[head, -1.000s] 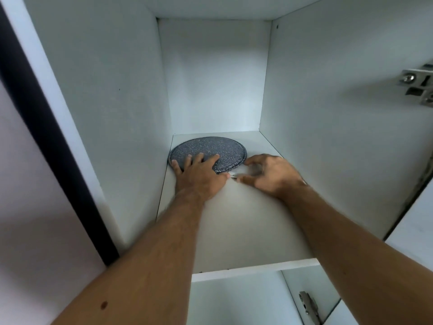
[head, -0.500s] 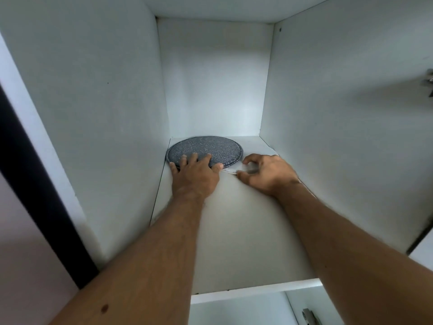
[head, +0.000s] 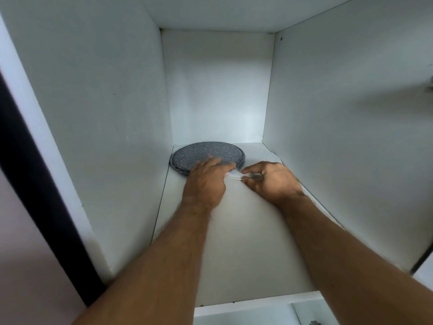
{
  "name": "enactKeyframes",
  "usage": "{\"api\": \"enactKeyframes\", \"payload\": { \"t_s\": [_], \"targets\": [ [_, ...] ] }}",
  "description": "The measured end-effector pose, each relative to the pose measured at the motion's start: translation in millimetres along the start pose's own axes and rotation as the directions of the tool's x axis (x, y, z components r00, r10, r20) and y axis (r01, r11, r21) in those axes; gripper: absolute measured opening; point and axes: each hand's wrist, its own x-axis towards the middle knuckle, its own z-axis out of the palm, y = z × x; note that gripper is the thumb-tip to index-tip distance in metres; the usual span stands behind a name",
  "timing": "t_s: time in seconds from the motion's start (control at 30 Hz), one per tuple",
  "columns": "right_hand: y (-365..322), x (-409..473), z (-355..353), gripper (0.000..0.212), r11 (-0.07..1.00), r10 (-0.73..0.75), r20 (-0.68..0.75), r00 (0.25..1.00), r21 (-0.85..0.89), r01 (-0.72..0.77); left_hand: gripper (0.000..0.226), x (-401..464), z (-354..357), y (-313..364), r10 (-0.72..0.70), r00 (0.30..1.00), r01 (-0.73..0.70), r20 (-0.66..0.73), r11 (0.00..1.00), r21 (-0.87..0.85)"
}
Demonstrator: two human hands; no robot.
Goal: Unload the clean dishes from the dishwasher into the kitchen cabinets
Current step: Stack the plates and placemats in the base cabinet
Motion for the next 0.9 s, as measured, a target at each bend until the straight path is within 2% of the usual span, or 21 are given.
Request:
{"api": "enactKeyframes", "payload": {
  "t_s": [0.1,0.27,0.47,0.6,0.73,0.83,0.9],
  "targets": [
    [1.6,2.8,2.5,0.021,0.999,0.032,-0.007,0.999,0.007,-0.032,0.047,-0.4,1.8,-1.0,-0.071,0.997,0.07,0.039,0.997,0.031],
    [3.1,8.3,8.2,0.025,0.993,0.115,-0.033,0.993,-0.027,-0.116,0.048,-0.4,2.3,1.1,-0.114,0.992,0.109,0.05,0.99,0.084],
    [0.0,11.7,8.1,0.025,0.974,0.209,-0.089,0.974,-0.069,-0.216,0.045,-4.0,1.8,4.8,-0.16,0.987,0.158,0.013,0.982,0.107],
    [3.4,10.5,6.6,0.024,0.991,0.084,-0.066,0.994,-0.097,-0.091,0.046,-5.4,-1.7,6.5,-0.092,0.995,0.097,-0.045,0.986,0.134],
    [-1.9,8.2,3.4,0.029,0.977,-0.111,0.014,0.994,-0.181,0.112,0.045,-5.0,-2.7,9.5,0.017,1.0,-0.017,0.003,0.99,0.14],
    [0.1,13.7,9.7,0.05,0.992,-0.054,0.046,0.998,-0.108,0.058,0.04,-5.7,-1.3,8.6,-0.049,0.997,0.039,0.063,0.986,0.159],
    [3.1,17.5,14.6,0.054,0.999,0.015,0.052,0.999,-0.046,-0.013,0.041,-6.3,-0.8,8.8,-0.086,0.993,0.072,0.077,0.983,0.17]
  ]
}}
